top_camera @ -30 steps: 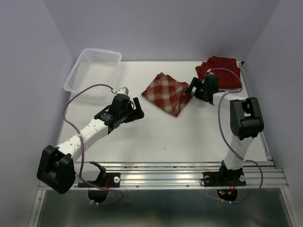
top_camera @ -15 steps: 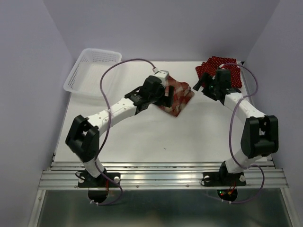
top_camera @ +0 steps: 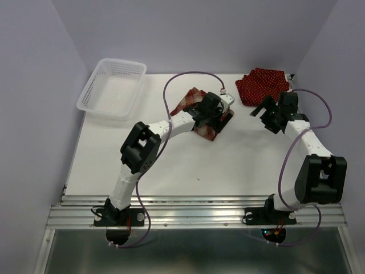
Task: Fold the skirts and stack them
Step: Neatly place the folded skirt to the corner
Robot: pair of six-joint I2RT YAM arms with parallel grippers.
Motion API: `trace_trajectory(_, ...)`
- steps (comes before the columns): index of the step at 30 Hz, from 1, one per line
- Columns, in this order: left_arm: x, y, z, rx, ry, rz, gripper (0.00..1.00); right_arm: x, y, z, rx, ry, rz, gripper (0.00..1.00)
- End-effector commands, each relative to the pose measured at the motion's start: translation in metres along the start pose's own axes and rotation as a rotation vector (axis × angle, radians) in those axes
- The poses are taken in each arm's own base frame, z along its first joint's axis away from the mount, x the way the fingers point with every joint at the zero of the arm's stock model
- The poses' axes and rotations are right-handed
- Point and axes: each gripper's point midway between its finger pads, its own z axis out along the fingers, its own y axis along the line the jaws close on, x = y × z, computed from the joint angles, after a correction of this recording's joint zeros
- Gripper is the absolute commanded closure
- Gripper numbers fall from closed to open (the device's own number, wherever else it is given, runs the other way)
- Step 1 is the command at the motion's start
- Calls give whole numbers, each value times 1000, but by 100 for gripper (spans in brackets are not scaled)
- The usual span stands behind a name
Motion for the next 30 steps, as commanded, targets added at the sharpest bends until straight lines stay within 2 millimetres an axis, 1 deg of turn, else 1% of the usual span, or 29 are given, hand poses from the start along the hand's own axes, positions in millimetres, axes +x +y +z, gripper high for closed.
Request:
trace_trajectory(1,-2,-7,3,32,20,59,1,-6,12,-17,-46,-30,-32,0)
trace_trajectory(3,4,-15,7,61,31,39,1,-3,10,-16,-39,-20,-35,0)
trace_trajectory(4,12,-19,8,74,46,34,1,0,10,-16,-41,-11,-36,0)
trace_trajectory(5,14,-20,10,78,41,32,1,1,10,-15,-43,-6,-37,0)
trace_trajectory(6,23,-24,10,80,58,32,1,2,9,-14,-44,1,-40,0)
trace_trajectory(8,28,-26,11,66,65,38,1,5,7,-11,-39,13,-41,0)
trace_trajectory(9,31,-30,12,70,73,40,1,5,7,-10,-40,18,-44,0)
trace_trajectory(10,39,-32,13,72,90,40,1,7,8,-9,-42,25,-47,0)
trace_trajectory(11,42,-33,14,63,96,43,1,8,7,-8,-43,31,-48,0)
trace_trajectory(12,48,-32,17,30,112,46,1,9,7,-6,-42,38,-48,0)
trace_trajectory(13,58,-22,18,-89,144,72,1,14,6,-2,-44,59,-51,0)
trace_trajectory(15,62,-23,20,-111,155,83,1,17,6,0,-50,77,-49,0)
trace_trajectory(16,64,-18,20,-152,160,89,1,18,7,2,-56,85,-48,0)
trace_trajectory(18,71,-15,23,-181,180,88,2,24,8,5,-68,111,-44,0)
trace_trajectory(19,73,-11,24,-205,188,91,6,25,9,6,-71,116,-41,0)
trace_trajectory(20,80,-10,28,-214,207,96,14,25,9,6,-75,119,-39,0)
trace_trajectory(21,81,-7,30,-228,210,96,22,26,10,6,-83,123,-36,0)
trace_trajectory(22,84,-5,30,-240,223,103,40,27,11,6,-89,123,-33,0)
trace_trajectory(24,91,-5,34,-243,244,110,54,27,14,6,-107,124,-27,0)
trace_trajectory(26,97,-6,35,-237,253,111,72,28,16,7,-118,127,-17,0)
trace_trajectory(27,96,-5,35,-244,248,111,91,26,19,8,-130,123,-14,0)
trace_trajectory(28,96,-4,35,-249,248,111,100,25,21,8,-142,120,-10,0)
trace_trajectory(30,90,-4,32,-257,230,94,100,33,31,10,-178,138,-12,0)
